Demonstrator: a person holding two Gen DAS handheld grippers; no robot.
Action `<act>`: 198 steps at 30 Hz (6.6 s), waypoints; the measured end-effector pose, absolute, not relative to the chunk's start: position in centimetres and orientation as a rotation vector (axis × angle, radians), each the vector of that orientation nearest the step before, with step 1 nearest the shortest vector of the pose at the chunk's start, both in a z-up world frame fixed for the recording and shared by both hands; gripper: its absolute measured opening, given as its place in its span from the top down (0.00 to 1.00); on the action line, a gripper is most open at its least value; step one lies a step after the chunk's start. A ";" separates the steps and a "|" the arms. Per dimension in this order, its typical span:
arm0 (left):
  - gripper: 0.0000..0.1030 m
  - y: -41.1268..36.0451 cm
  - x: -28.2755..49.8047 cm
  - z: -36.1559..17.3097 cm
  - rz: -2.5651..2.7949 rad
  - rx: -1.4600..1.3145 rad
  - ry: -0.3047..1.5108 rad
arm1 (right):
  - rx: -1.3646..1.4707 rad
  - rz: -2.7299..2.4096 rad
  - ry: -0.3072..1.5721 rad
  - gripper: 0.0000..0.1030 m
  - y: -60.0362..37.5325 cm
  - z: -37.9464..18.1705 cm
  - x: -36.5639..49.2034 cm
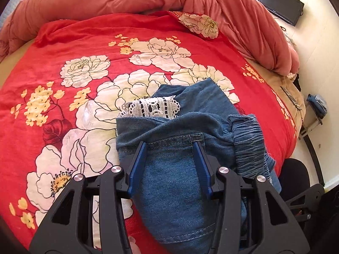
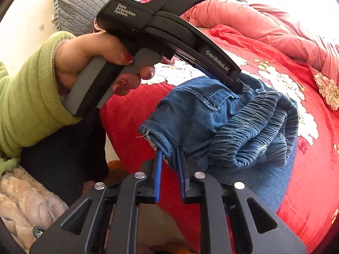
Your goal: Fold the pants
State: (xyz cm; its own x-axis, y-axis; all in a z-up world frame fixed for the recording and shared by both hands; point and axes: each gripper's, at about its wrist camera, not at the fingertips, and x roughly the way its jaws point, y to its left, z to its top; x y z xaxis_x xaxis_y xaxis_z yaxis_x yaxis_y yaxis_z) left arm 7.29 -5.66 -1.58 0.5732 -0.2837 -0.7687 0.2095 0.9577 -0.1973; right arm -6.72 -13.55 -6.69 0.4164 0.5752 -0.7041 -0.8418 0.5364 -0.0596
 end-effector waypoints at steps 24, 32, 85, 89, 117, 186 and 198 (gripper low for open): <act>0.59 -5.9 5.2 0.9 -0.335 -0.114 0.851 | -0.338 0.913 0.618 0.60 -14.3 -3.0 -8.5; 0.55 -6.0 3.9 2.8 -0.310 -0.102 0.801 | -0.319 0.883 0.568 0.53 -15.2 -1.4 -9.1; 0.10 -4.6 -2.7 3.7 -0.167 -0.125 0.783 | -0.001 0.426 0.534 0.05 -26.1 -0.6 -5.8; 0.10 -4.5 -2.4 3.2 -0.163 -0.128 0.796 | 0.009 0.419 0.551 0.05 -26.3 -1.1 -5.1; 0.10 -3.8 2.0 -2.7 -0.160 -0.273 0.941 | 0.104 0.512 0.796 0.05 -24.6 -4.8 5.9; 0.65 -6.9 10.4 2.3 -0.189 -0.106 0.792 | 0.112 0.757 0.588 0.59 -19.7 -0.1 12.6; 0.65 -5.9 13.4 1.9 -0.146 -0.092 0.777 | 0.066 0.740 0.599 0.59 -18.2 0.0 15.9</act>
